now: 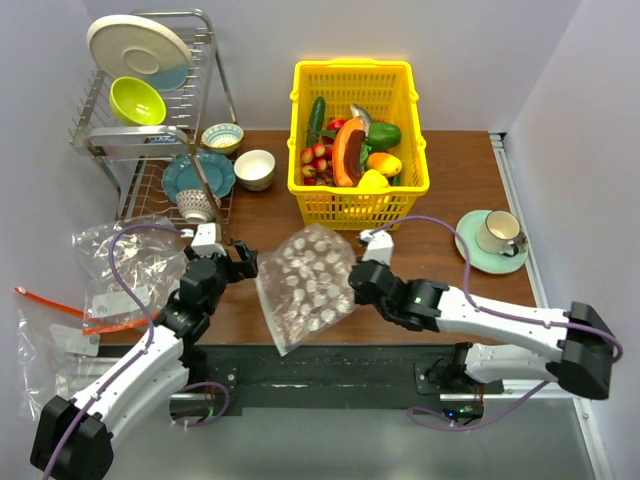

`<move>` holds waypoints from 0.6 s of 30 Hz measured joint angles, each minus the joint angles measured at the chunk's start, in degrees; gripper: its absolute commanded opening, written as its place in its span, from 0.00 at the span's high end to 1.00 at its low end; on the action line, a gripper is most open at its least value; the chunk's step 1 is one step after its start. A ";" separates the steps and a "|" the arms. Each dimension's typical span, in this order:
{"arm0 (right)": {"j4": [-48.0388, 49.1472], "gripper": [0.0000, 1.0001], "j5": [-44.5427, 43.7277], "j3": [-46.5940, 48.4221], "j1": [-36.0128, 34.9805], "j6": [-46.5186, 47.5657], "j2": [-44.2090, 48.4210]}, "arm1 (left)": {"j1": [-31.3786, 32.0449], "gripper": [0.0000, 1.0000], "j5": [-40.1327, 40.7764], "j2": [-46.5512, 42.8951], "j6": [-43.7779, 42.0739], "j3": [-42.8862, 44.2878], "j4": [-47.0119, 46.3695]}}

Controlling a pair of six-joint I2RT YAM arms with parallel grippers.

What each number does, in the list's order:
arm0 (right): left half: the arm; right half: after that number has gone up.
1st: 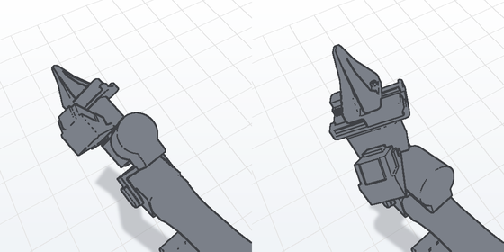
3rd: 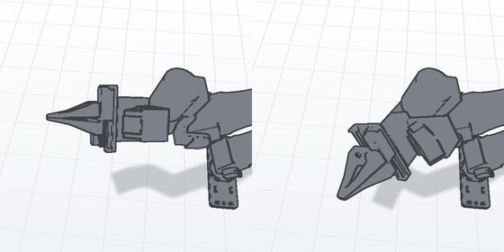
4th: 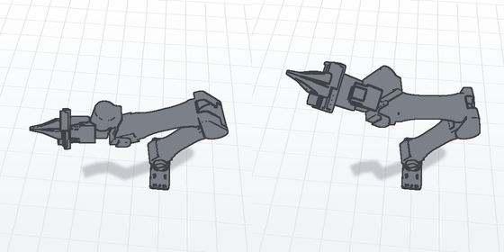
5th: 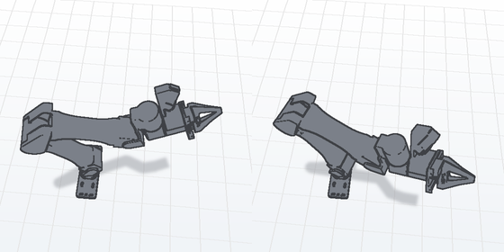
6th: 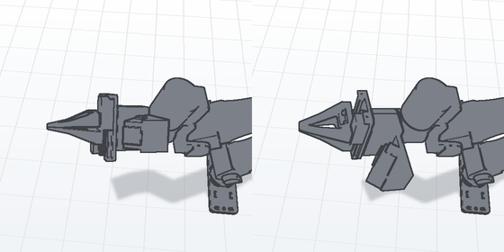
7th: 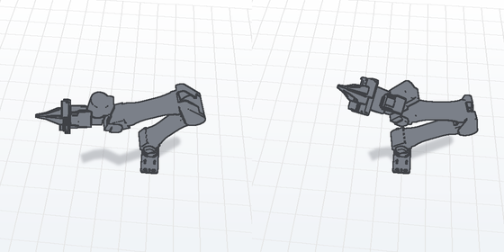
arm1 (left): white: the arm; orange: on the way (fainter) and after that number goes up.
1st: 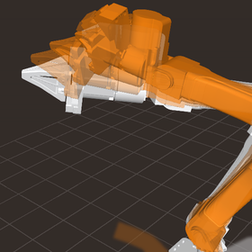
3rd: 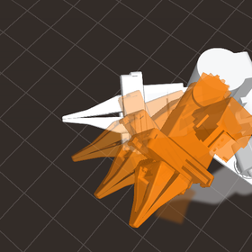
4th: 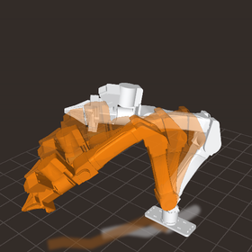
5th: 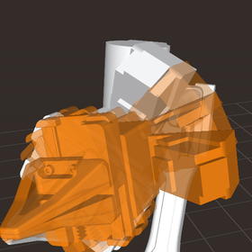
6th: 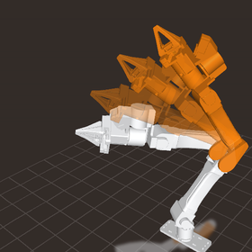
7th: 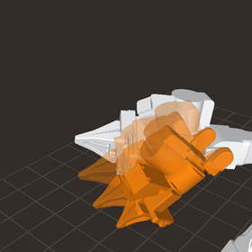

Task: Place the food in the zip-top bag and seal the zipper
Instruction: Move the zipper food storage bag to the center of the board.

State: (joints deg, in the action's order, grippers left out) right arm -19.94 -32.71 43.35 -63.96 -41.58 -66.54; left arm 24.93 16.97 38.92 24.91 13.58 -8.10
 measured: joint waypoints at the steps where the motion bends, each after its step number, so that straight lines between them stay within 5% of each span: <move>1: -2.29 0.69 -1.60 -1.40 0.52 -1.11 2.01 | 0.00 0.00 0.00 0.17 0.00 0.00 -0.02; 2: -4.68 0.28 -3.04 -2.69 1.29 -2.27 3.96 | 0.00 0.00 0.00 0.46 0.00 0.00 0.00; 5: -11.10 0.15 -6.29 -5.27 3.82 -4.26 8.96 | 0.00 0.00 0.00 0.94 0.00 0.00 0.02; 10: -16.00 0.24 -8.00 -4.61 4.44 -2.49 11.82 | 0.00 0.00 0.02 0.20 0.00 0.00 0.17; 14: -16.41 0.43 -5.60 -1.79 3.96 1.01 9.29 | 0.00 0.00 0.24 -1.95 0.02 0.00 0.11; 18: -14.82 0.47 -1.97 2.45 2.45 3.41 3.41 | 0.00 0.00 0.28 -2.40 0.02 0.00 0.09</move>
State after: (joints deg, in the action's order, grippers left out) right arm -34.76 -34.68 45.80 -61.52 -38.17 -63.13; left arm 24.93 17.26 36.51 24.93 13.58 -8.01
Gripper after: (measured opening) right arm 0.555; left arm 0.997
